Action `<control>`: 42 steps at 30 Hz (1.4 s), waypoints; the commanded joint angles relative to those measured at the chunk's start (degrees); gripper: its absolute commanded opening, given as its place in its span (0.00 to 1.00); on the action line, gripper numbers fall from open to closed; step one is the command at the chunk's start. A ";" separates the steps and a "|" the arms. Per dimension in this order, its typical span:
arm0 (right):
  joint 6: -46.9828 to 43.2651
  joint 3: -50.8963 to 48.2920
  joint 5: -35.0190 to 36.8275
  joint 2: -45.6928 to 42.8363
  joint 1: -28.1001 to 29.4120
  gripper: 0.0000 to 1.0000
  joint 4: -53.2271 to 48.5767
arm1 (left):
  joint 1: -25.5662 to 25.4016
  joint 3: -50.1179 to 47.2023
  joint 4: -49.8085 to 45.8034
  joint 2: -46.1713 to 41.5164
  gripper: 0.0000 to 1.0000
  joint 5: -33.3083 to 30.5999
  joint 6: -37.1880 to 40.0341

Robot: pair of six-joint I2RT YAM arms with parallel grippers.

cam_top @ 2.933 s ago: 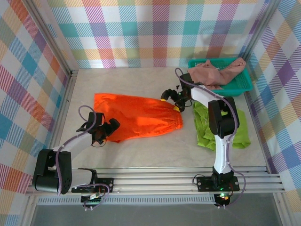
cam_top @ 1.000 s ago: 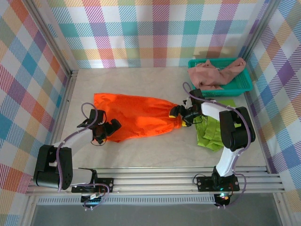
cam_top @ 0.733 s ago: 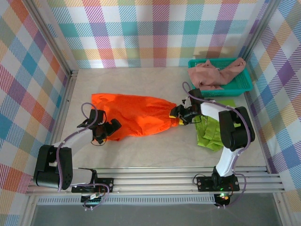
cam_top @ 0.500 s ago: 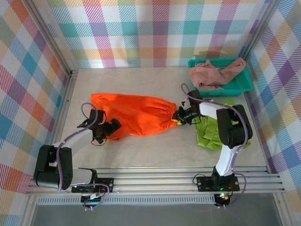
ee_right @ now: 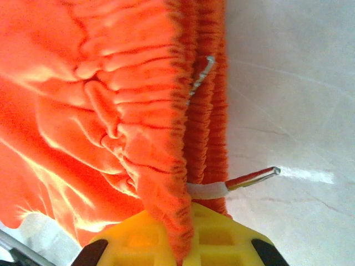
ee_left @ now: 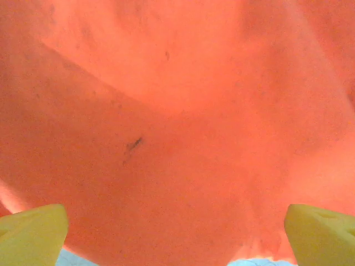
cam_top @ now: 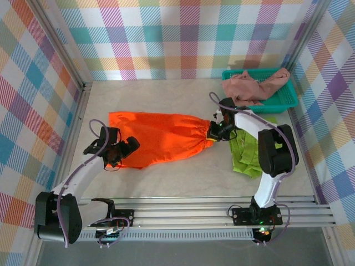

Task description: Fold and stack the shorts

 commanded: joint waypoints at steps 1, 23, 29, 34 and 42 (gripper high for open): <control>-6.38 5.12 6.59 -3.75 1.09 0.00 -12.21 | -0.20 1.64 -3.77 -1.55 1.00 -0.69 0.67; -19.15 35.11 33.44 -3.19 8.87 0.00 -42.73 | -0.26 1.28 -3.03 -2.49 1.00 3.69 0.04; -18.50 47.83 40.71 3.84 14.70 0.00 -49.80 | -0.46 0.49 -0.26 0.42 0.99 7.06 -0.85; -18.99 52.13 44.45 7.37 17.91 0.00 -51.56 | -0.99 0.48 2.85 4.70 0.91 9.41 -1.25; -19.07 56.89 47.09 9.40 19.94 0.00 -52.71 | -3.10 1.05 5.86 12.05 0.76 8.74 -1.08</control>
